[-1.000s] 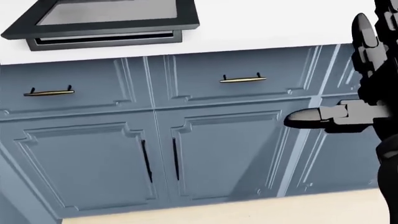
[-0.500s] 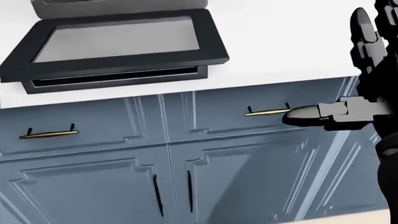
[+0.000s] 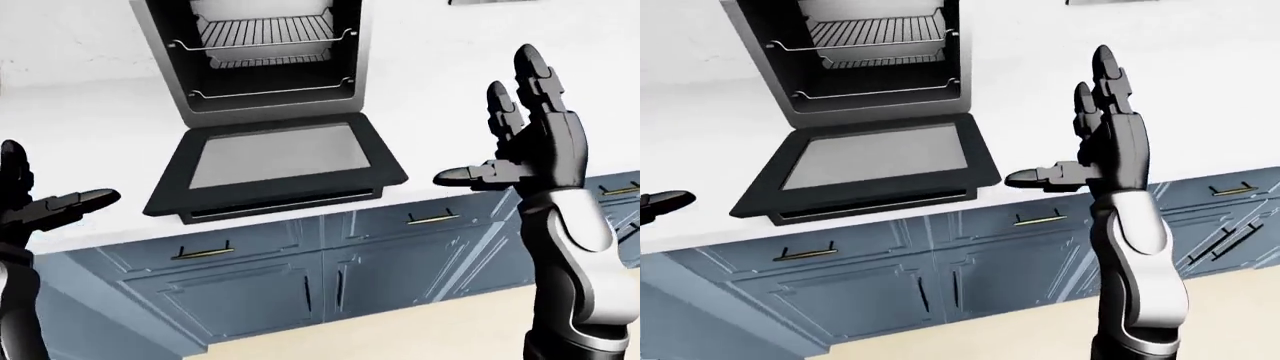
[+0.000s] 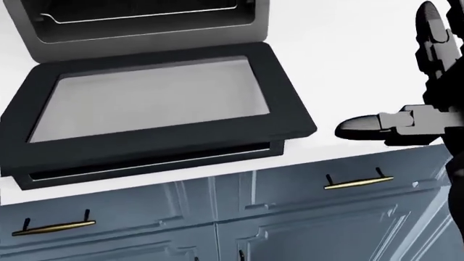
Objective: Close the toaster oven door.
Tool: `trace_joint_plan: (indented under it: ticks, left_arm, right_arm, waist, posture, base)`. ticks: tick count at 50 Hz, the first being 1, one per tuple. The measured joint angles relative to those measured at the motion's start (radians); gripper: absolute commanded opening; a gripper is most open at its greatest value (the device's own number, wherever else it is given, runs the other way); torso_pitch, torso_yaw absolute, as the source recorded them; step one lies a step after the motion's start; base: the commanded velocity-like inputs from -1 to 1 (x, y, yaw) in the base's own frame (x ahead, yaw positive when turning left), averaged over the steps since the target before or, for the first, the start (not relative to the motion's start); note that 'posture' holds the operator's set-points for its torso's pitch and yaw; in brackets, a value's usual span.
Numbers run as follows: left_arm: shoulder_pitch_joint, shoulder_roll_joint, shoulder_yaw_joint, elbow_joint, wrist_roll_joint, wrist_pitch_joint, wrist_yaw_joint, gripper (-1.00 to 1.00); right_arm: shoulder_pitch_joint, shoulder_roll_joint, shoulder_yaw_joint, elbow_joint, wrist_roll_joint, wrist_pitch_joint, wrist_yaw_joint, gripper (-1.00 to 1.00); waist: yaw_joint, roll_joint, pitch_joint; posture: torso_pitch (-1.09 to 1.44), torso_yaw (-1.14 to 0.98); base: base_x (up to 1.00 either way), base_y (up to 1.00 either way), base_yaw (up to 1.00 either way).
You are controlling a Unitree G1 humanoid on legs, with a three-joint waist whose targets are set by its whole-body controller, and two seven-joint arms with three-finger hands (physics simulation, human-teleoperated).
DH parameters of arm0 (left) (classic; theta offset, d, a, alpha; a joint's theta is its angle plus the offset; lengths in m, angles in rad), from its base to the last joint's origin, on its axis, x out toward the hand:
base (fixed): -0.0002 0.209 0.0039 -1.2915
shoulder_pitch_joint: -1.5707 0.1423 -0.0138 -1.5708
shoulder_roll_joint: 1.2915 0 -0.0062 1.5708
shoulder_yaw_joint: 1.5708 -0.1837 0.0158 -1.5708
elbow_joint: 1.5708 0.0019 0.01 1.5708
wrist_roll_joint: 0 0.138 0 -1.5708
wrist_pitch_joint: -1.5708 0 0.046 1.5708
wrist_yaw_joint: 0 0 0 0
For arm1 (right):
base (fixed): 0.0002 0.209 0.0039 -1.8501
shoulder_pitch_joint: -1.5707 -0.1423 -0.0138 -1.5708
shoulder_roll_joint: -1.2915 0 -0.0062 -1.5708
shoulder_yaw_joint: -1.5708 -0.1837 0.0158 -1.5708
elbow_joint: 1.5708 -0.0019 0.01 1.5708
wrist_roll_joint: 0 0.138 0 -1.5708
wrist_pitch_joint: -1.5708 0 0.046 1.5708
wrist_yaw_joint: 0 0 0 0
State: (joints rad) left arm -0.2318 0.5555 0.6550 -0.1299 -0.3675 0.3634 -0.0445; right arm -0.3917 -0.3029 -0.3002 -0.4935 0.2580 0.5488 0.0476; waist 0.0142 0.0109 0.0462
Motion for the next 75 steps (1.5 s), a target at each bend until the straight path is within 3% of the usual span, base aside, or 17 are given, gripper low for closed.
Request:
trace_joint_plan:
  ticks: [3,4,5,7,9,13,17,18,20,23,28,31,33,38,45,60,75]
  left_arm:
    - [-0.006,0.016,0.010,-0.004,-0.009,0.012,0.001,1.00]
    - [-0.010,0.018,0.013,-0.007,-0.012,0.015,0.002,1.00]
    - [-0.010,0.015,0.010,-0.007,-0.016,0.017,0.001,1.00]
    - [-0.008,0.019,0.001,0.003,-0.023,0.023,-0.003,1.00]
    - [-0.007,0.029,0.006,0.011,-0.028,0.030,-0.005,1.00]
    - [-0.016,0.050,0.033,0.009,-0.037,0.021,0.000,1.00]
    - [-0.021,0.072,0.049,0.006,-0.055,0.005,0.002,1.00]
    - [-0.021,0.075,0.055,0.017,-0.058,0.002,0.004,1.00]
    - [-0.014,0.076,0.059,0.045,-0.060,0.006,0.010,1.00]
    - [-0.015,0.094,0.065,0.060,-0.064,0.012,0.015,1.00]
    - [-0.011,0.109,0.081,0.061,-0.069,-0.008,0.009,1.00]
    - [-0.007,0.116,0.079,0.077,-0.062,-0.007,0.007,1.00]
    - [-0.003,0.108,0.073,0.087,-0.057,-0.002,0.004,1.00]
    - [-0.005,0.125,0.077,0.099,-0.059,0.012,-0.003,1.00]
    - [-0.009,0.140,0.102,0.085,-0.070,-0.016,-0.007,1.00]
    - [0.017,0.156,0.132,0.162,-0.082,-0.027,-0.012,1.00]
    - [0.023,0.159,0.137,0.149,-0.082,-0.027,-0.016,1.00]
  right_arm:
    - [-0.015,-0.009,-0.002,0.003,0.007,-0.005,-0.001,1.00]
    - [-0.020,-0.016,-0.006,0.007,0.010,-0.005,-0.001,1.00]
    - [-0.020,-0.020,-0.013,0.014,0.012,-0.005,-0.003,1.00]
    - [-0.015,-0.025,-0.025,0.033,0.015,0.005,-0.011,1.00]
    - [-0.019,-0.033,-0.031,0.043,0.018,0.017,-0.019,1.00]
    - [-0.039,-0.050,-0.039,0.026,0.030,0.009,-0.025,1.00]
    - [-0.052,-0.056,-0.038,0.023,0.041,0.003,-0.030,1.00]
    - [-0.050,-0.048,-0.029,0.027,0.045,0.006,-0.030,1.00]
    - [-0.048,-0.050,-0.013,0.036,0.058,0.022,-0.027,1.00]
    - [-0.063,-0.068,-0.033,0.041,0.076,0.042,-0.036,1.00]
    - [-0.082,-0.090,-0.060,0.036,0.102,0.040,-0.072,1.00]
    - [-0.090,-0.098,-0.051,0.036,0.115,0.045,-0.079,1.00]
    - [-0.090,-0.106,-0.052,0.051,0.121,0.048,-0.084,1.00]
    - [-0.106,-0.129,-0.063,0.077,0.113,0.051,-0.103,1.00]
    - [-0.121,-0.151,-0.065,0.083,0.099,0.030,-0.083,1.00]
    - [-0.157,-0.188,-0.045,0.192,0.001,-0.030,0.002,1.00]
    - [-0.164,-0.214,-0.034,0.233,-0.131,-0.091,0.176,1.00]
  waist:
    - [0.006,-0.043,-0.003]
    - [0.003,-0.048,-0.006]
    - [-0.006,-0.033,0.001]
    - [-0.018,-0.039,0.009]
    - [-0.026,-0.042,0.000]
    - [-0.033,-0.001,-0.001]
    - [-0.035,0.072,-0.010]
    - [-0.027,0.065,-0.006]
    - [-0.016,0.070,0.006]
    - [-0.015,0.060,0.005]
    - [-0.013,0.010,0.027]
    - [-0.003,-0.043,0.021]
    - [-0.004,-0.027,0.026]
    - [-0.013,0.000,0.012]
    - [-0.019,0.021,0.007]
    - [-0.025,0.021,0.020]
    - [-0.016,0.015,0.014]
  posture:
    - [0.00,0.00]
    - [0.00,0.00]
    - [0.00,0.00]
    - [0.00,0.00]
    - [0.00,0.00]
    - [0.00,0.00]
    - [0.00,0.00]
    - [0.00,0.00]
    - [0.00,0.00]
    - [0.00,0.00]
    - [0.00,0.00]
    - [0.00,0.00]
    - [0.00,0.00]
    - [0.00,0.00]
    - [0.00,0.00]
    - [0.00,0.00]
    - [0.00,0.00]
  base:
    - [0.27,0.17,0.00]
    - [0.27,0.16,0.00]
    - [0.27,0.17,0.00]
    - [0.28,0.16,0.00]
    - [0.27,0.17,0.00]
    - [0.28,0.17,0.00]
    - [0.27,0.18,0.00]
    - [0.24,0.20,0.00]
    - [0.22,0.20,0.00]
    - [0.05,0.04,0.00]
    - [0.00,0.00,0.00]
    - [0.00,0.00,0.00]
    - [0.00,0.00,0.00]
    - [0.00,0.00,0.00]
    - [0.00,0.00,0.00]
    - [0.00,0.00,0.00]
    - [0.00,0.00,0.00]
